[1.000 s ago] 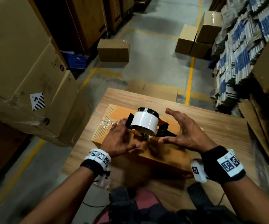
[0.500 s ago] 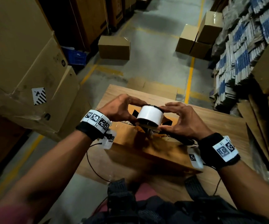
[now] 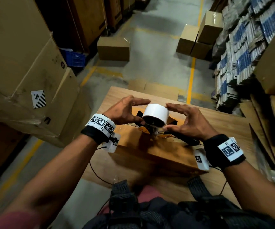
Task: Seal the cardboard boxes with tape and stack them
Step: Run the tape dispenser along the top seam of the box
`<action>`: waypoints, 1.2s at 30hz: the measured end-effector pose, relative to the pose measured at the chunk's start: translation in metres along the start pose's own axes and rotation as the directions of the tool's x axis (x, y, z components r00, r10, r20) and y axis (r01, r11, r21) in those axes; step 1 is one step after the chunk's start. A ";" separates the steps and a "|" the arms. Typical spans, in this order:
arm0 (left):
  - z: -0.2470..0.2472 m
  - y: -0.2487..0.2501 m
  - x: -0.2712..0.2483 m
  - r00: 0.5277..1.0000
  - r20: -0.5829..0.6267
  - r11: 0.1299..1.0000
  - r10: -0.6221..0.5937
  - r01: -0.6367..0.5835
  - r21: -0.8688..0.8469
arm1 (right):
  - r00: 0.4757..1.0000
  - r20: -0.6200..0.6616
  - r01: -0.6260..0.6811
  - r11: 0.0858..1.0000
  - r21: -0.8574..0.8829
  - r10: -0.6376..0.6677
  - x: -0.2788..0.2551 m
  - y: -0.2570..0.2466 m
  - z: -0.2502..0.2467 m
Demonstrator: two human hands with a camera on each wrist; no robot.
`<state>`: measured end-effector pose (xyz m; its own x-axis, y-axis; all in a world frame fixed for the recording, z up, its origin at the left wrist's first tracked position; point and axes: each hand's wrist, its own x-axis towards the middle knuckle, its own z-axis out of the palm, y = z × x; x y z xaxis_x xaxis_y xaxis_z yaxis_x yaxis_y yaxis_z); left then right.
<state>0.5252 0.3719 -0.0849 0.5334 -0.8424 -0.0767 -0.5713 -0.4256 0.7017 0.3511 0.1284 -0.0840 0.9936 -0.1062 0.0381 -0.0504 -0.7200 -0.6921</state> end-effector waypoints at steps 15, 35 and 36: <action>0.106 -0.055 -0.049 0.988 -0.016 0.913 -0.153 0.148 0.381 | 0.942 0.183 -0.230 0.937 -0.262 0.282 -0.040 0.055 0.020; 0.114 -0.063 -0.048 0.980 0.116 0.762 -0.164 0.051 0.645 | 0.973 0.105 -0.193 0.974 -0.115 0.205 -0.044 0.046 0.015; 0.115 -0.063 -0.048 0.980 0.121 0.766 -0.158 0.044 0.641 | 0.974 0.101 -0.191 0.973 -0.127 0.204 -0.045 0.045 0.013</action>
<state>0.4639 0.4012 -0.2065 0.5376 -0.7983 -0.2714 -0.8140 -0.5754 0.0799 0.3059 0.1099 -0.1258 0.9673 -0.1814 -0.1772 -0.2519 -0.7676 -0.5893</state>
